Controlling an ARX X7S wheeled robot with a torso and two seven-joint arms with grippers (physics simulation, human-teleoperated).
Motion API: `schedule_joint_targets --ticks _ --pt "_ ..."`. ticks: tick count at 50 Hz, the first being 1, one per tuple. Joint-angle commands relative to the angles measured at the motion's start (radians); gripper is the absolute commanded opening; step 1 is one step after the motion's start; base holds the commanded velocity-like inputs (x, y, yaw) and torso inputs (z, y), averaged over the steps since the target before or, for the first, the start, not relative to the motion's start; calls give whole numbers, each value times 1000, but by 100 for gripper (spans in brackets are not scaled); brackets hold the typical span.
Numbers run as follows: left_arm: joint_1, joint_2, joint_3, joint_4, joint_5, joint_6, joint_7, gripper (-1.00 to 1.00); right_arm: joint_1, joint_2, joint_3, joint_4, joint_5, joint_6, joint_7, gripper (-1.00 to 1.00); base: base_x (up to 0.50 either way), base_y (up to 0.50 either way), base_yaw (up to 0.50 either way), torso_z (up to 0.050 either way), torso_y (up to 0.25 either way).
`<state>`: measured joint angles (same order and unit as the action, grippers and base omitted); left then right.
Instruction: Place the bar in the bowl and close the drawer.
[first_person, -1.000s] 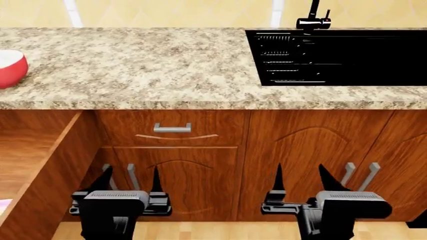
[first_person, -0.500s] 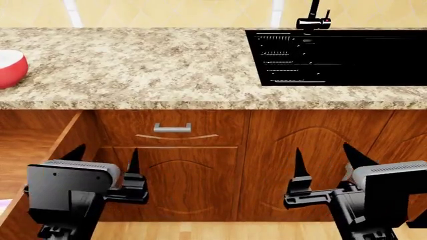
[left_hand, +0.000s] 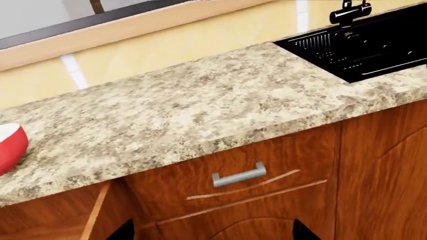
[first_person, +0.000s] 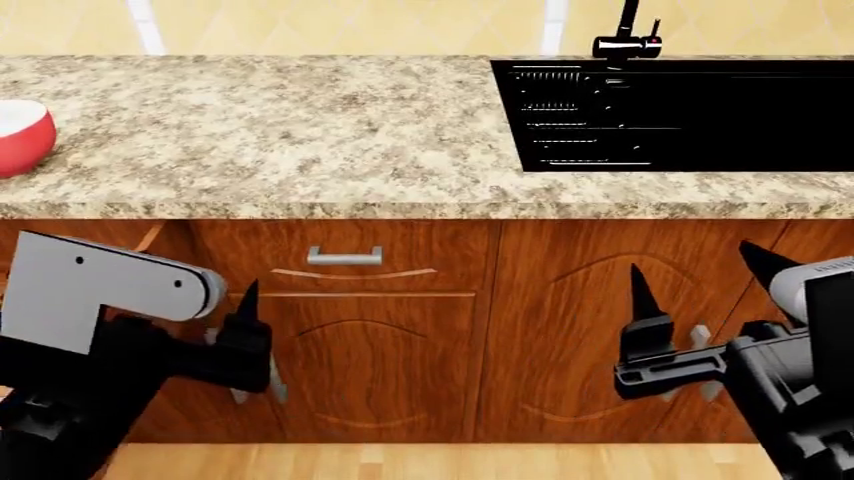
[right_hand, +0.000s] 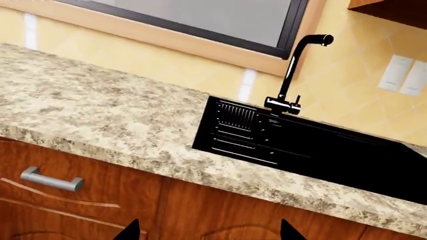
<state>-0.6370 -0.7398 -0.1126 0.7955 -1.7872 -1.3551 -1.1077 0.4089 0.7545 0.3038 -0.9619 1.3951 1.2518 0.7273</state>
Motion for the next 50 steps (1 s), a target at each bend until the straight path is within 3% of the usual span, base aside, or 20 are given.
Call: schedule_joint_targets --ticks 1,10,50 --pt "-208 -187 172 -103 -355 59 -263 100 203 190 -73 79 389 36 292 100 0 0 0 0 0" --pt "-289 -222 248 -133 -410 88 -295 100 278 240 -169 103 447 26 396 100 0 326 0 0 0" --pt "-280 -251 280 -131 -399 129 -262 100 293 289 -189 84 482 -25 473 100 0 500 0 0 0"
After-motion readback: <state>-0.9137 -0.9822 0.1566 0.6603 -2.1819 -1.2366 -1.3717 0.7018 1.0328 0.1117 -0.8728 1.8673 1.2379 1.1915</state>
